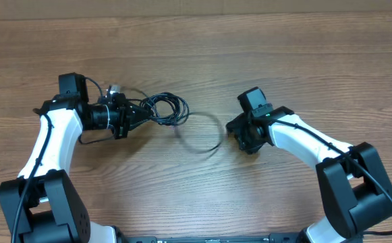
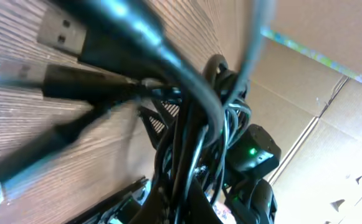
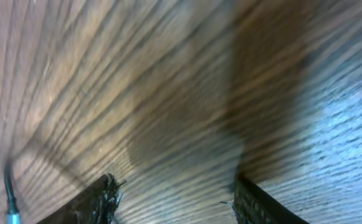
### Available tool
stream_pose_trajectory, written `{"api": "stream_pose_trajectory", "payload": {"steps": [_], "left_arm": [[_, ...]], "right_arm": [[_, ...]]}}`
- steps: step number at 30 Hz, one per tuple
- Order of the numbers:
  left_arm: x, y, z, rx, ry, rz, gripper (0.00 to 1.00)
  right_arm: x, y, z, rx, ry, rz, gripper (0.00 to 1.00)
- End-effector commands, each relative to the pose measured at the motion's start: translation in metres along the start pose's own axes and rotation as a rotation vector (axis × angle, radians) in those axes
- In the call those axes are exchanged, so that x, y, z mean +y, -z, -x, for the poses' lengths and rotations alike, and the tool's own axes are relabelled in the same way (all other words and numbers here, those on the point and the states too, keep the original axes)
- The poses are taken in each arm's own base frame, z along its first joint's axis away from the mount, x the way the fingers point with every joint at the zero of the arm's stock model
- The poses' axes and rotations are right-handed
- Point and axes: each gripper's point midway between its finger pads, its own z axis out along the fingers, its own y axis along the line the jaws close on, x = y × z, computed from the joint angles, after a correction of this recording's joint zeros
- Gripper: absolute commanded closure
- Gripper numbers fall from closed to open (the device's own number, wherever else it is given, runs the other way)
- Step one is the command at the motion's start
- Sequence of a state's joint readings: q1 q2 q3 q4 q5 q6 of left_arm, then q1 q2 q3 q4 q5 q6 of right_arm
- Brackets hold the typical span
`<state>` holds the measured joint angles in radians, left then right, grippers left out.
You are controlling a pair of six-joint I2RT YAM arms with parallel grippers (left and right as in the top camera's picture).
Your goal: Untangle cables
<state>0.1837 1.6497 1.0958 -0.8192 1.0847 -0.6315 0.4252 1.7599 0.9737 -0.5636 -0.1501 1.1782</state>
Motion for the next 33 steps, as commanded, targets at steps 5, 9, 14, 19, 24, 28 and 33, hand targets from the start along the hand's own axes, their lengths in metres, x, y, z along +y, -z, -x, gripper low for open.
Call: {"api": "stream_pose_trajectory", "payload": {"steps": [5, 9, 14, 19, 24, 28, 33], "left_arm": [[0.001, 0.004, 0.01, -0.05, -0.065, 0.036, 0.96], [0.018, 0.004, 0.022, -0.114, -0.101, 0.145, 0.96], [0.029, 0.008, 0.035, -0.179, -0.143, 0.23, 0.96], [0.024, 0.007, 0.038, -0.181, -0.22, 0.216, 0.96], [0.011, 0.005, 0.04, -0.163, -0.465, 0.176, 0.96], [0.01, 0.006, 0.042, -0.163, -0.571, 0.187, 0.96], [0.01, 0.007, 0.047, -0.184, -0.564, 0.2, 0.96]], "right_arm": [[-0.004, -0.002, 0.004, -0.023, -0.004, -0.014, 0.39], [-0.003, -0.002, 0.004, -0.025, -0.004, -0.009, 0.29], [0.0, -0.002, 0.005, -0.028, -0.002, 0.001, 0.0], [0.001, -0.002, 0.006, -0.03, -0.001, 0.007, 0.0], [0.003, -0.002, 0.006, -0.032, 0.0, 0.012, 0.0], [0.003, -0.002, 0.006, -0.033, 0.0, 0.015, 0.0], [0.003, -0.002, 0.006, -0.033, 0.0, 0.015, 0.0]]}}
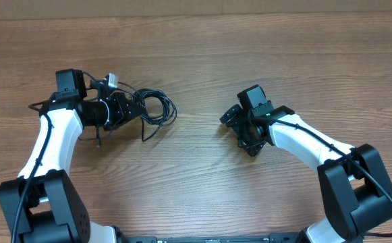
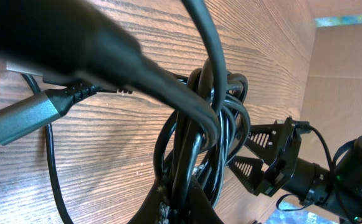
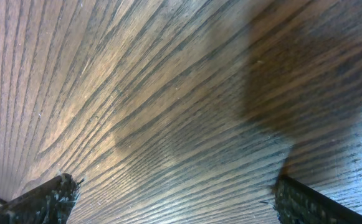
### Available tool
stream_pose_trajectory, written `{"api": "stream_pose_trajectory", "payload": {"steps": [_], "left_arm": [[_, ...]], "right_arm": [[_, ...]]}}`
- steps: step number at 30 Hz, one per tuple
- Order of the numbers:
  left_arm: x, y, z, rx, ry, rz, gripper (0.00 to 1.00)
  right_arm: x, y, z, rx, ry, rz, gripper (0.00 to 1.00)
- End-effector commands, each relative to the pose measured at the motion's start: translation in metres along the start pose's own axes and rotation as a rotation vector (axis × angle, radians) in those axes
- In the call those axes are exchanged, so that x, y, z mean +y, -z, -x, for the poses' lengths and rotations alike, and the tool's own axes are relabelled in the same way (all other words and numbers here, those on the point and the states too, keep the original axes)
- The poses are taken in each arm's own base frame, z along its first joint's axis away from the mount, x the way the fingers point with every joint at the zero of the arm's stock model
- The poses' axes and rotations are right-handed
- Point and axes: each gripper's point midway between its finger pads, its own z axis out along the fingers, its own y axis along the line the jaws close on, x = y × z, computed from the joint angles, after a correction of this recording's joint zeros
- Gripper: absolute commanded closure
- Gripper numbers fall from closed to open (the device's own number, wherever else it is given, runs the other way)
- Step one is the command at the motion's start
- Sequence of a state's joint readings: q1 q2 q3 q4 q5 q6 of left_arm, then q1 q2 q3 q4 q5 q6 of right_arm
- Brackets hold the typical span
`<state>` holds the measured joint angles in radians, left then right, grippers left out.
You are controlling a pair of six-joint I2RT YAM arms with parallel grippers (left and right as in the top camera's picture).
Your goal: Untangle cables
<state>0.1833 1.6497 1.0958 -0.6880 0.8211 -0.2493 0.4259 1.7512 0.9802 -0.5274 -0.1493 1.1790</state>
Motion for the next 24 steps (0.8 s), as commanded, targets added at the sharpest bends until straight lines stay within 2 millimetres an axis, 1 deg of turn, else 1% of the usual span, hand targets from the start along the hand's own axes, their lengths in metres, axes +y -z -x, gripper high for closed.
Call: {"api": "stream_pose_trajectory", "payload": {"steps": [1, 5, 9, 14, 17, 21, 24], "left_arm": [[-0.008, 0.001, 0.006, -0.014, -0.073, -0.013, 0.96], [-0.013, -0.003, 0.009, -0.022, -0.121, -0.02, 0.96], [-0.026, -0.012, 0.009, -0.022, -0.216, -0.033, 0.96], [-0.023, -0.035, 0.004, -0.018, -0.309, 0.122, 0.96], [-0.026, -0.049, -0.002, -0.013, -0.373, 0.2, 0.96], [-0.025, -0.06, -0.007, -0.024, -0.367, 0.297, 0.96], [-0.026, -0.066, -0.011, -0.021, -0.362, 0.322, 0.96]], "right_arm": [[-0.01, -0.006, 0.003, -0.016, -0.008, -0.033, 0.0], [-0.01, -0.006, 0.003, -0.016, -0.008, -0.033, 0.0], [-0.01, -0.006, 0.003, -0.016, -0.008, -0.033, 0.0], [-0.01, -0.006, 0.003, -0.016, -0.008, -0.033, 0.0], [-0.01, -0.006, 0.003, -0.016, -0.008, -0.033, 0.0], [-0.01, -0.006, 0.003, -0.016, -0.008, -0.033, 0.0], [-0.01, -0.006, 0.003, -0.016, -0.008, -0.033, 0.0]]}}
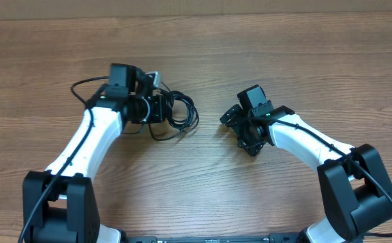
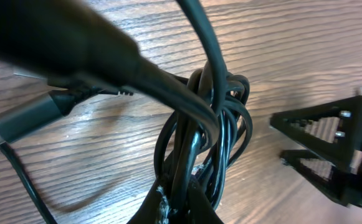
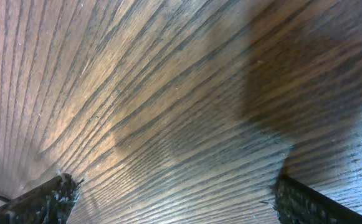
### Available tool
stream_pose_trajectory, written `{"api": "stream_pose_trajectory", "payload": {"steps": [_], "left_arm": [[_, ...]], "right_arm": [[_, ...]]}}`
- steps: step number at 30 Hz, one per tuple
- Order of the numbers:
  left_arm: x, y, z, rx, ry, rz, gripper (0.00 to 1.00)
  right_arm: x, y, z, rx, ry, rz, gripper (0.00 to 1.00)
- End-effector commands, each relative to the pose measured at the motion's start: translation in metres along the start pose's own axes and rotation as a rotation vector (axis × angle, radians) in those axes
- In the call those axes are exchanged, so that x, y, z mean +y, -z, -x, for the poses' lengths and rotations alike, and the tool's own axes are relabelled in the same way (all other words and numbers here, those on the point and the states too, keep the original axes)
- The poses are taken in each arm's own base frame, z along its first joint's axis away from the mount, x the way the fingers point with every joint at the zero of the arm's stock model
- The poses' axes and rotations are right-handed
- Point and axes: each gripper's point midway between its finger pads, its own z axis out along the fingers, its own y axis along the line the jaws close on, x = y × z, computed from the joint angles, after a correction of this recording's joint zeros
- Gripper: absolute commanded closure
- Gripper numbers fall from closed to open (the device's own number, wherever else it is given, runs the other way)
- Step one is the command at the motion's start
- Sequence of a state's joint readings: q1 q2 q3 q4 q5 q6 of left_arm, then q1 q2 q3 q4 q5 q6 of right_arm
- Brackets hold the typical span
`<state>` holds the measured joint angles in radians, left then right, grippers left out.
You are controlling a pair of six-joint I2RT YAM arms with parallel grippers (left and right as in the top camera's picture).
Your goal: Untangle cables
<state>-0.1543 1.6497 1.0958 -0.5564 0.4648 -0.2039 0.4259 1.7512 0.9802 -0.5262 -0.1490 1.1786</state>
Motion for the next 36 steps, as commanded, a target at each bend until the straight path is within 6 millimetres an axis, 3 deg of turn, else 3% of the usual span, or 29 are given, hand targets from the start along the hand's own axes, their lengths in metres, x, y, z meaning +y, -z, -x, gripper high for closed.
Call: {"api": "stream_pose_trajectory", "payload": {"steps": [1, 5, 6, 8, 11, 14, 17, 19, 22, 26, 31, 36], "left_arm": [[0.008, -0.003, 0.009, -0.03, 0.016, 0.093, 0.96], [0.011, -0.015, 0.01, -0.026, 0.028, 0.092, 0.96], [0.012, -0.018, 0.011, -0.028, 0.035, 0.092, 0.9], [0.015, -0.024, 0.012, -0.026, 0.041, 0.092, 0.65], [0.018, -0.03, 0.012, -0.023, 0.042, 0.091, 0.53], [0.02, -0.03, 0.017, -0.045, 0.036, 0.101, 0.32], [0.021, -0.031, 0.014, -0.033, 0.039, 0.109, 0.31], [0.02, -0.033, 0.009, -0.012, 0.04, 0.113, 0.38], [0.023, -0.037, -0.002, 0.026, 0.06, 0.148, 0.55], [0.033, -0.058, -0.019, 0.079, 0.133, 0.213, 0.53], [0.041, -0.083, -0.024, 0.1, 0.154, 0.218, 0.53], [0.048, -0.091, -0.029, 0.117, 0.176, 0.219, 0.6]], "right_arm": [[-0.01, -0.006, 0.003, -0.015, -0.008, -0.034, 0.0], [-0.01, -0.006, 0.003, -0.015, -0.008, -0.034, 0.0], [-0.01, -0.006, 0.003, -0.015, -0.008, -0.034, 0.0], [-0.01, -0.006, 0.003, -0.015, -0.008, -0.034, 0.0], [-0.01, -0.006, 0.003, -0.015, -0.008, -0.034, 0.0], [-0.01, -0.006, 0.003, -0.015, -0.008, -0.034, 0.0], [-0.01, -0.006, 0.003, -0.015, -0.008, -0.034, 0.0], [-0.01, -0.006, 0.003, -0.015, -0.008, -0.034, 0.0], [-0.01, -0.006, 0.003, -0.015, -0.008, -0.034, 0.0], [-0.01, -0.006, 0.003, -0.015, -0.008, -0.034, 0.0], [-0.01, -0.006, 0.003, -0.015, -0.008, -0.034, 0.0], [-0.01, -0.006, 0.003, -0.015, -0.008, -0.034, 0.0]]}}
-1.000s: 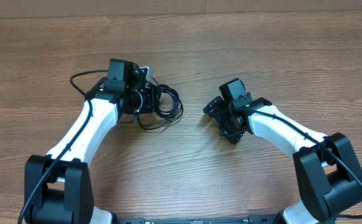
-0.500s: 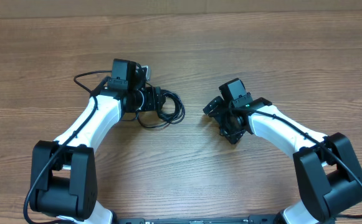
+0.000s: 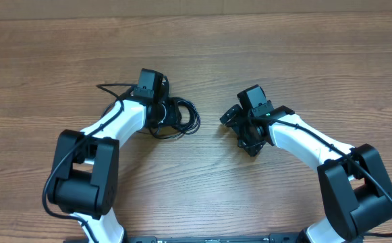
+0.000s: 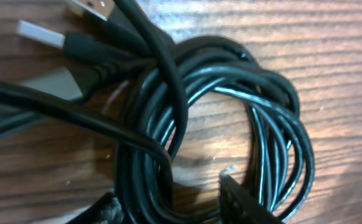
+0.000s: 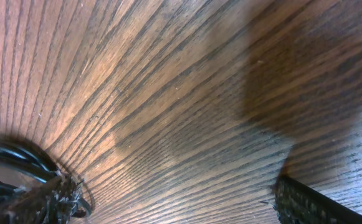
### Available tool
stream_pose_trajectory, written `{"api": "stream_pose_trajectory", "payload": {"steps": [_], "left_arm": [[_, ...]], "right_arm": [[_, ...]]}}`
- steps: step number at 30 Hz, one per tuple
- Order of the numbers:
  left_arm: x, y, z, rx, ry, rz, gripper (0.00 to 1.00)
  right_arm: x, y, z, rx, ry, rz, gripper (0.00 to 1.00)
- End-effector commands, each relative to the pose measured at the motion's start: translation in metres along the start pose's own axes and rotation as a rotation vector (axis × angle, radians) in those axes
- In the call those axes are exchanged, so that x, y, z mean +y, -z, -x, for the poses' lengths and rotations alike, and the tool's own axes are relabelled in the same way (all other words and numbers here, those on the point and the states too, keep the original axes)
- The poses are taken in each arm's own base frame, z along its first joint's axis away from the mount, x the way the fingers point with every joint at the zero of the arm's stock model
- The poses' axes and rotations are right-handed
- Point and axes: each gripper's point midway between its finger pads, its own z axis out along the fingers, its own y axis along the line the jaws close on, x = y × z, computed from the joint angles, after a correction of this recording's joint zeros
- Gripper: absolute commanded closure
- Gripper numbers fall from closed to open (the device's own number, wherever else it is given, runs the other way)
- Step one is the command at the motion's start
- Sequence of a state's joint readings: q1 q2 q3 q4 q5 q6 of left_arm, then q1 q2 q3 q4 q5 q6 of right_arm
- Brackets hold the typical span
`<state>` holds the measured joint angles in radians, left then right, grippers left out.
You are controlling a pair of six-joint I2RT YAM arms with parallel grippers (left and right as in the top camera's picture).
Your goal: Untangle cables
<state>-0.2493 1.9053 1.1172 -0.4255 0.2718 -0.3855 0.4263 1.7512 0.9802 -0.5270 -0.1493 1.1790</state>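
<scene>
The black cable bundle (image 3: 182, 121) lies coiled on the wood table just left of centre. In the left wrist view the coil (image 4: 274, 124) is flat on the wood, with USB plugs (image 4: 40, 31) at the upper left. My left gripper (image 3: 166, 113) is open, and its fingers (image 4: 243, 202) straddle several strands at the coil's near side (image 4: 174, 202). My right gripper (image 3: 235, 125) stands wide open to the right of the bundle, holding nothing (image 5: 181, 199). The coil's edge (image 5: 6, 165) shows beside its left finger.
A thin loose strand (image 3: 111, 88) trails from the bundle back over the left arm. Bare wood tabletop (image 3: 283, 61) surrounds the bundle, with a wall edge along the far side.
My left gripper was shut on the bundle. Now it is open, and the coil lies on the table a little farther right, showing in the right wrist view. The right arm has not moved.
My left gripper held the bundle at the left, with one strand looping out toward the right gripper. Then that loop lay back by the bundle and the right gripper was wider open. Then the bundle was nearer the centre, and now it lies released there.
</scene>
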Motion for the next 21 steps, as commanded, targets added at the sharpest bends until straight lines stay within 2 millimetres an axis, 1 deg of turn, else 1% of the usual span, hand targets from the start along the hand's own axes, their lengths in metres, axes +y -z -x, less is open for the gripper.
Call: {"api": "stream_pose_trajectory", "payload": {"steps": [1, 3, 4, 6, 8, 10, 12, 14, 21], "left_arm": [[0.011, -0.013, -0.01, 0.04, 0.037, 0.035, 0.62], [0.011, -0.013, -0.009, 0.039, 0.037, 0.035, 0.63], [0.012, -0.013, -0.009, 0.039, 0.037, 0.036, 0.62], [0.012, -0.013, -0.009, 0.038, 0.037, 0.038, 0.56], [0.011, -0.013, -0.005, 0.023, 0.033, 0.033, 0.55], [0.012, -0.013, 0.001, -0.004, 0.028, 0.041, 0.55], [0.016, -0.013, 0.01, -0.044, 0.021, 0.068, 0.61], [0.019, -0.013, 0.014, -0.065, 0.02, 0.09, 0.64], [0.02, -0.013, 0.012, -0.061, 0.034, 0.098, 0.64]], "right_arm": [[-0.01, -0.006, 0.003, -0.016, -0.008, -0.033, 0.0], [-0.01, -0.006, 0.003, -0.016, -0.008, -0.033, 0.0], [-0.01, -0.006, 0.003, -0.016, -0.008, -0.033, 0.0], [-0.01, -0.006, 0.003, -0.016, -0.008, -0.033, 0.0], [-0.01, -0.006, 0.003, -0.016, -0.008, -0.033, 0.0], [-0.01, -0.006, 0.003, -0.016, -0.008, -0.033, 0.0], [-0.01, -0.006, 0.003, -0.016, -0.008, -0.033, 0.0], [-0.01, -0.006, 0.003, -0.016, -0.008, -0.033, 0.0], [-0.01, -0.006, 0.003, -0.016, -0.008, -0.033, 0.0]]}}
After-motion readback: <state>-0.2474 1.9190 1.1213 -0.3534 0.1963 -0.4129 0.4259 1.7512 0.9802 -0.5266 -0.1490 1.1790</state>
